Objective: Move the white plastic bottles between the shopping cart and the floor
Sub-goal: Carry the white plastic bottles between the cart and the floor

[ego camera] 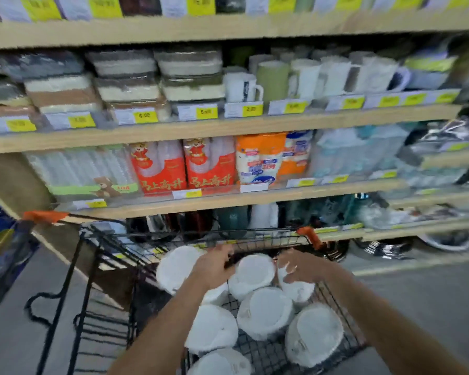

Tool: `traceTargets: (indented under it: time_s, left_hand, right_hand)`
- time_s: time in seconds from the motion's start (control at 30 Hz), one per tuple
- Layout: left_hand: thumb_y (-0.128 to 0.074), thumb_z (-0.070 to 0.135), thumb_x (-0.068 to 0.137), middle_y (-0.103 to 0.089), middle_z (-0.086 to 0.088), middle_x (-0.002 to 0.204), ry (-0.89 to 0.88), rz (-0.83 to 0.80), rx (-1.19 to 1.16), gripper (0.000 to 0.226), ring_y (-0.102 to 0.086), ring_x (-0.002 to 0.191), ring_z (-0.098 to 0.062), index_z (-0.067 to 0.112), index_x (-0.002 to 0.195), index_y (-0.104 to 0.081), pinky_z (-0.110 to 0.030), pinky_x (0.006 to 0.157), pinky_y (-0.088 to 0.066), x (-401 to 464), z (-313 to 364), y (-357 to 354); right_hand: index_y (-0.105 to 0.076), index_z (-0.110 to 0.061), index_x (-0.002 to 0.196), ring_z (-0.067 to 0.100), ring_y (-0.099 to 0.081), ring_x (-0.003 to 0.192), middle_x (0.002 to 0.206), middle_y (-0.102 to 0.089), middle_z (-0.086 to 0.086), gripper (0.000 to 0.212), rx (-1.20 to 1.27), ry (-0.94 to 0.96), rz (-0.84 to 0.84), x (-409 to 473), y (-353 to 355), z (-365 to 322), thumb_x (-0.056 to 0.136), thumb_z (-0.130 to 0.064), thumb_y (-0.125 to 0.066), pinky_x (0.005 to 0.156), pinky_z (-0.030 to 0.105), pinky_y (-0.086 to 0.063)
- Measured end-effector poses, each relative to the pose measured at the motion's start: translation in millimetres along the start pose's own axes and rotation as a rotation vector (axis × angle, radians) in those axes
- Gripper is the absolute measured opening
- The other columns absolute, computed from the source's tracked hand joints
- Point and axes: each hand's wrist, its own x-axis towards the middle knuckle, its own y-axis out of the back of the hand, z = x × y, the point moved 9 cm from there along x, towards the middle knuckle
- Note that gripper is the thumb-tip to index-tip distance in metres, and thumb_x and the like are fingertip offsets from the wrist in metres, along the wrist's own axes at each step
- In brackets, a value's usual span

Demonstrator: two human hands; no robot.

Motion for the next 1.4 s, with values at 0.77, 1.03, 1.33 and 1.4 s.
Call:
traceTargets:
  time_s: [0.77,1.03,1.33,1.4]
  left_hand:
    - [-0.06,0.03,0.087,-0.057,0.005,0.101,-0.648,-0.277,-0.048,0.028,-0.058,0.091,-0.016,0.02,0.113,-0.054,-0.029,0.079,-0.044,129,653,-240]
    - [-0.06,0.032,0.087,-0.059,0.005,0.11,-0.725,-0.36,0.038,0.033,-0.057,0.1,-0.019,0.022,0.118,-0.054,-0.029,0.086,-0.044,196,806,-321]
    - [-0.059,0.028,0.089,-0.055,-0.001,0.117,-0.834,-0.389,0.048,0.033,-0.056,0.102,-0.02,0.017,0.119,-0.053,-0.028,0.086,-0.042,323,1013,-368]
    - [-0.059,0.031,0.089,-0.057,0.0,0.119,-0.845,-0.399,0.046,0.033,-0.057,0.102,-0.021,0.019,0.118,-0.053,-0.031,0.087,-0.045,341,1053,-381]
  right_hand:
    - [-0.054,-0.013,0.124,0.01,-0.053,0.085,0.1,-0.056,-0.004,0.034,0.528,-0.495,0.43,-352,84,563,0.091,-0.02,-0.057,0.061,0.006,-0.038]
    - [-0.056,-0.017,0.121,0.013,-0.059,0.088,0.101,-0.062,0.0,0.033,0.658,-0.627,0.528,-397,113,735,0.091,-0.032,-0.057,0.066,0.015,-0.043]
    - [-0.057,-0.018,0.122,0.016,-0.058,0.101,0.115,-0.06,0.002,0.035,0.685,-0.784,0.592,-431,197,934,0.089,-0.03,-0.059,0.086,0.024,-0.045]
    - [-0.057,-0.017,0.121,0.015,-0.057,0.092,0.107,-0.061,0.001,0.035,0.723,-0.805,0.631,-443,211,972,0.088,-0.026,-0.062,0.081,0.024,-0.045]
